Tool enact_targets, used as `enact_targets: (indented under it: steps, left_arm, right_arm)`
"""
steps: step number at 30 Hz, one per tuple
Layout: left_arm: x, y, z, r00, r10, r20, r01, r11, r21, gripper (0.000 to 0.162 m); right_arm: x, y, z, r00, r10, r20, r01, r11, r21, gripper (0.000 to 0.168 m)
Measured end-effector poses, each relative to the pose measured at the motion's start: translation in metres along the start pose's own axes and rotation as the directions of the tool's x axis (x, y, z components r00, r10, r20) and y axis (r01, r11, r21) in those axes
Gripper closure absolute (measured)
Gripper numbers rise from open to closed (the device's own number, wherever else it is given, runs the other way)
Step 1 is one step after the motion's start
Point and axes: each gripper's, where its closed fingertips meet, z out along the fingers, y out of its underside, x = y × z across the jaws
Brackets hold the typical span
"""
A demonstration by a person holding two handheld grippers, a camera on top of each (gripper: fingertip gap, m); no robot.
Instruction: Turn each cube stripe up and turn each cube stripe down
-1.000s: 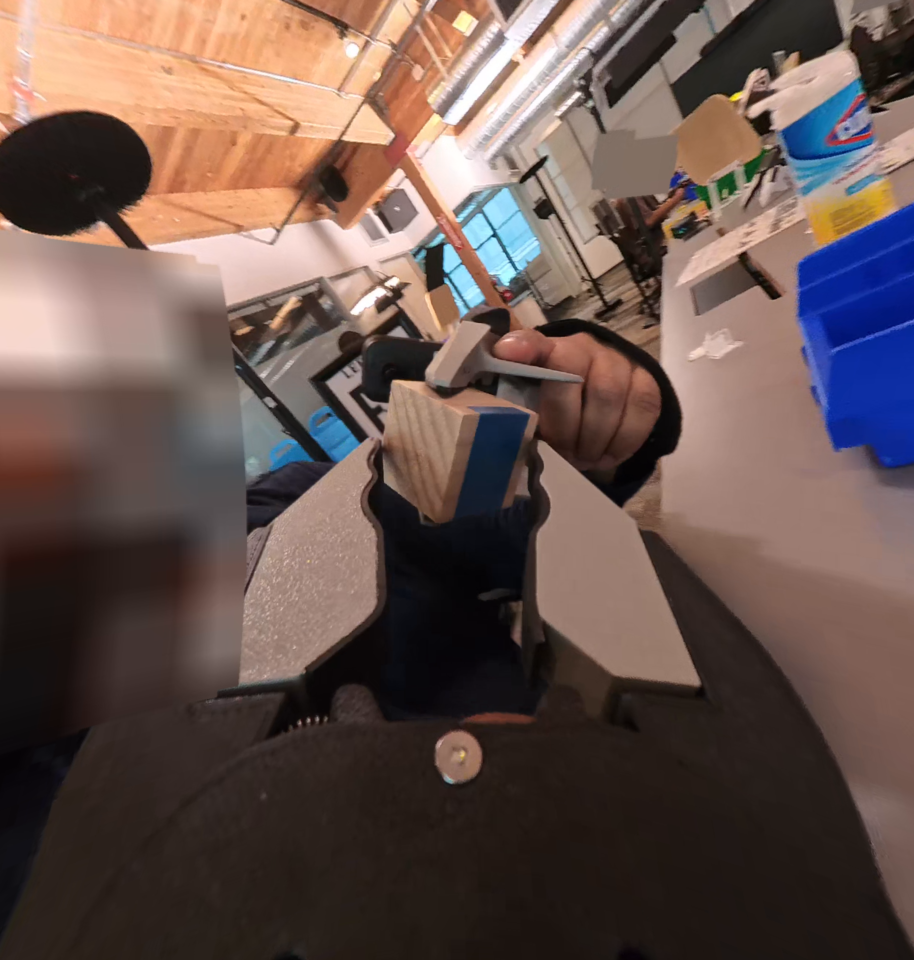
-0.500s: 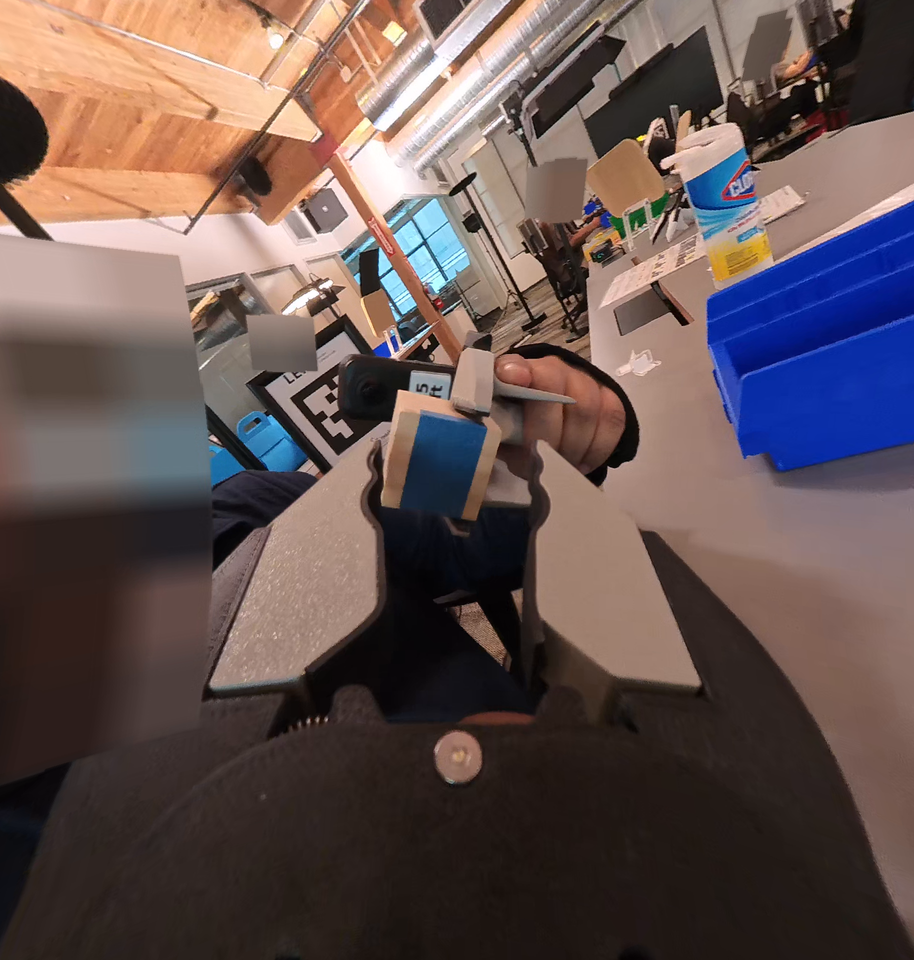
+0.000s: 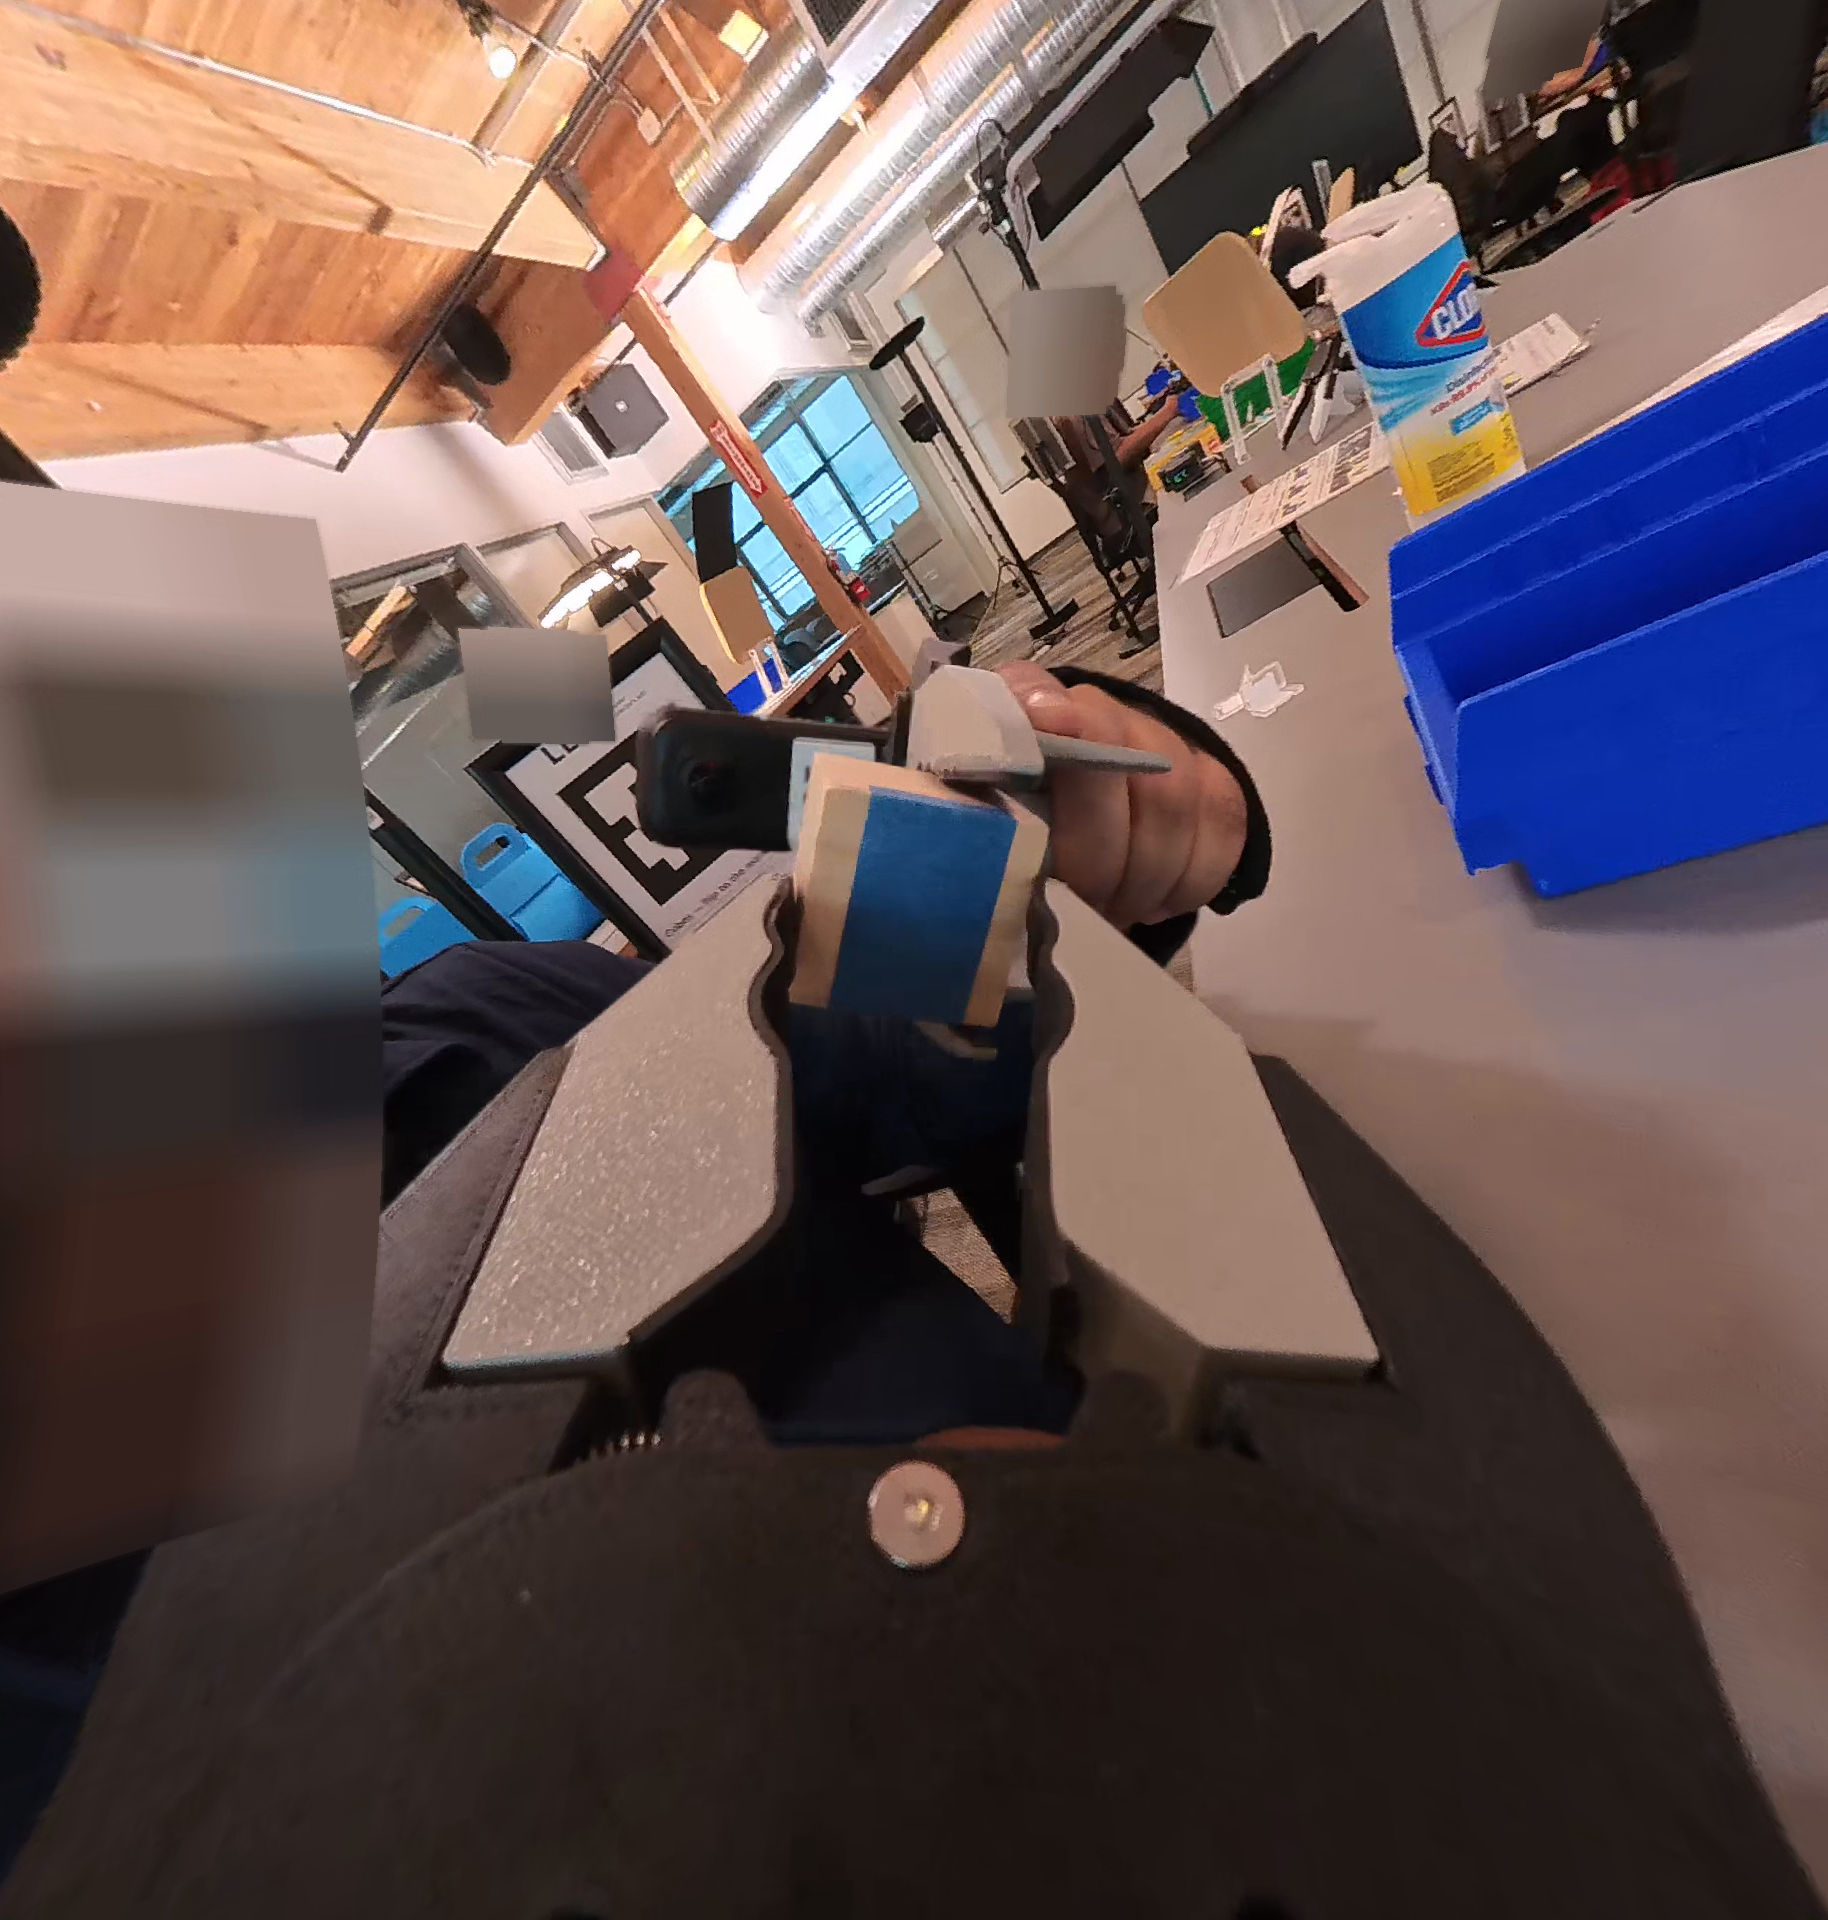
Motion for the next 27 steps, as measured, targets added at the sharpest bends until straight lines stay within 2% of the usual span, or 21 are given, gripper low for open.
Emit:
enact_targets:
  steps: [4,9,23,27]
  left_arm:
    - [-0.002,0.005,0.002,1.0,-0.015,0.019,0.016,0.999,-0.039,0.118]
    - [-0.004,-0.003,0.0,0.999,-0.022,0.029,0.023,1.0,-0.008,0.119]
    - [0.001,-0.015,-0.006,1.0,0.005,-0.014,-0.005,0.999,0.033,0.119]
    - [0.0,-0.004,-0.002,1.0,-0.019,-0.008,0.019,1.0,-0.02,0.119]
  right_arm:
    - [0.004,-0.001,-0.003,0.999,-0.024,-0.047,0.023,1.0,-0.007,0.127]
    - [0.015,-0.001,-0.008,0.982,-0.091,-0.163,0.087,0.996,-0.034,0.127]
    - [0.004,0.005,0.001,1.0,-0.005,-0.027,0.004,0.999,-0.031,0.126]
    - [0.012,0.004,-0.003,0.997,-0.027,-0.079,0.024,0.999,-0.035,0.126]
